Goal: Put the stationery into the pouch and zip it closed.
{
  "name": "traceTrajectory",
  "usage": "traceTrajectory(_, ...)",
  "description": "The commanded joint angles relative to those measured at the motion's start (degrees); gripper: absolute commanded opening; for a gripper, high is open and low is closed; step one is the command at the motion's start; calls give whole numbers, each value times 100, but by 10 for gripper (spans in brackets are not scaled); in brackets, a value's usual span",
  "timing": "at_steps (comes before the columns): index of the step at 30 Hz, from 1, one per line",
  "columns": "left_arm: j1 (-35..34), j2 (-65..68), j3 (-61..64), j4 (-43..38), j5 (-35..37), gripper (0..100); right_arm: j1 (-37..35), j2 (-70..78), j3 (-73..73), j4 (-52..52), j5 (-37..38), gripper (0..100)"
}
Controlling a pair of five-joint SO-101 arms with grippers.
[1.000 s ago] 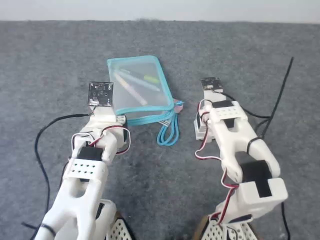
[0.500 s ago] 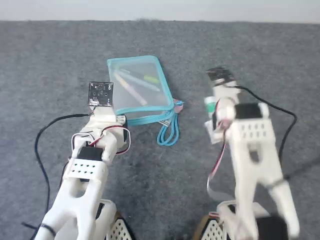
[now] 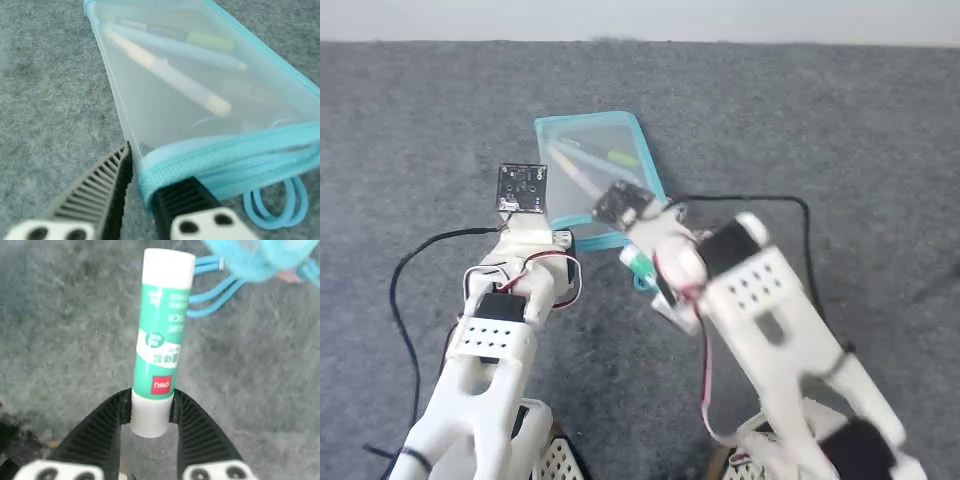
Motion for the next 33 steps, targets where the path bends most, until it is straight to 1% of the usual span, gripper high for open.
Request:
traceTrajectory(1, 88, -114, -22, -105, -62, 12, -57, 1165, -1327, 145, -123, 7)
traceTrajectory(5, 105, -105, -22, -105, -62, 12, -57, 2211, -2312, 365, -132, 7)
traceTrajectory(7, 123, -97, -22, -105, -62, 12, -48, 2633, -2778, 418, -264, 7)
traceTrajectory(13, 123, -114, -22, -97, -62, 12, -48, 3565, -4026, 479, -659, 7)
traceTrajectory(18, 132, -114, -22, -88, -62, 12, -48, 4321, -4941, 479, -791, 7)
traceTrajectory(23, 132, -114, -22, -79, -62, 12, -48, 4857, -5811, 479, -1336, 11)
traceTrajectory(25, 132, -114, -22, -79, -62, 12, -57, 4963, -5996, 479, -1442, 50)
traceTrajectory(29, 132, -97, -22, -79, -62, 12, -48, 4998, -6154, 426, -1433, 206)
traceTrajectory(30, 132, -97, -22, -79, -62, 12, -48, 4989, -6198, 409, -1433, 217)
traceTrajectory(33, 123, -97, -13, -79, -62, 12, -22, 4971, -6611, 514, -1424, 203)
